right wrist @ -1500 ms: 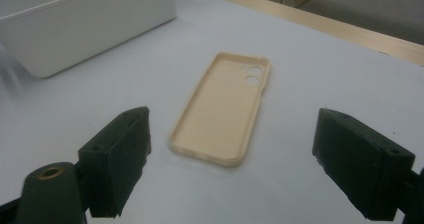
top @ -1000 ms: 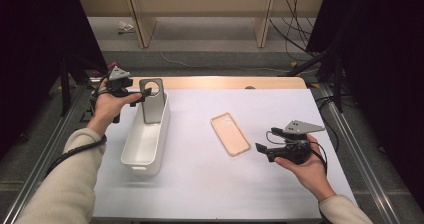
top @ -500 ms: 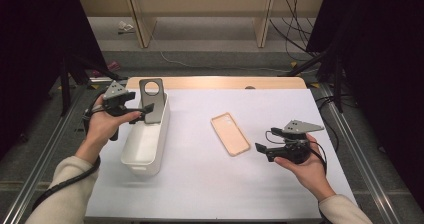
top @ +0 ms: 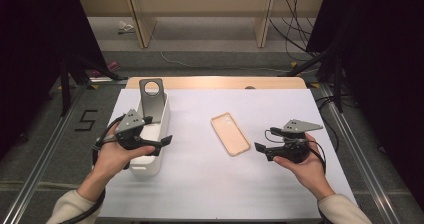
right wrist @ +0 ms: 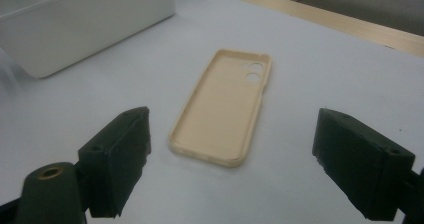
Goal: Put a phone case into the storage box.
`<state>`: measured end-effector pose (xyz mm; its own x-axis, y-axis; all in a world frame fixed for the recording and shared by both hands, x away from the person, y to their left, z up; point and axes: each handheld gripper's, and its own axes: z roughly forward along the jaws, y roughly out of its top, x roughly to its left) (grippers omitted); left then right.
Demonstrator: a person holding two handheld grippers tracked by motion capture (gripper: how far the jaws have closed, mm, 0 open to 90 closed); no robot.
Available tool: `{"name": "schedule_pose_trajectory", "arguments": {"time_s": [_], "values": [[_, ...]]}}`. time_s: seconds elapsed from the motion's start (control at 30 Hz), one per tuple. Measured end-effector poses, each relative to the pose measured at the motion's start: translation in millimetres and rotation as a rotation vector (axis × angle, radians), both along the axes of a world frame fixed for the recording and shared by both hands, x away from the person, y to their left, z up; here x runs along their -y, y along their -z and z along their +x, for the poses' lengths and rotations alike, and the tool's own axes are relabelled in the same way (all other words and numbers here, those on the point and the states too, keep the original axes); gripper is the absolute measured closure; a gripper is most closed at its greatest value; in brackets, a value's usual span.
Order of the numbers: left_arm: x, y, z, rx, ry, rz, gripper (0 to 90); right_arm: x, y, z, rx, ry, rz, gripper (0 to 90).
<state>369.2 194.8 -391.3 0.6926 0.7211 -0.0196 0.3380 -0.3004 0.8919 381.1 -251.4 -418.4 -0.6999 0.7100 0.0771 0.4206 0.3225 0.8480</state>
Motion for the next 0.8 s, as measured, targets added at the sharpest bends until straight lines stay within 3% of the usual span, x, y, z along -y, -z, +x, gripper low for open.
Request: {"name": "schedule_pose_trajectory", "arguments": {"time_s": [0.3,0.8], "values": [[8.0,9.5,-26.0,0.025,0.020,-0.010,7.7,-1.4,0.2,2.5,-0.001,-0.005,0.008,16.4],[7.6,15.4,-26.7,0.008,0.017,-0.009,8.5,-2.2,0.5,4.6,-0.009,-0.002,0.008,16.4]]}}
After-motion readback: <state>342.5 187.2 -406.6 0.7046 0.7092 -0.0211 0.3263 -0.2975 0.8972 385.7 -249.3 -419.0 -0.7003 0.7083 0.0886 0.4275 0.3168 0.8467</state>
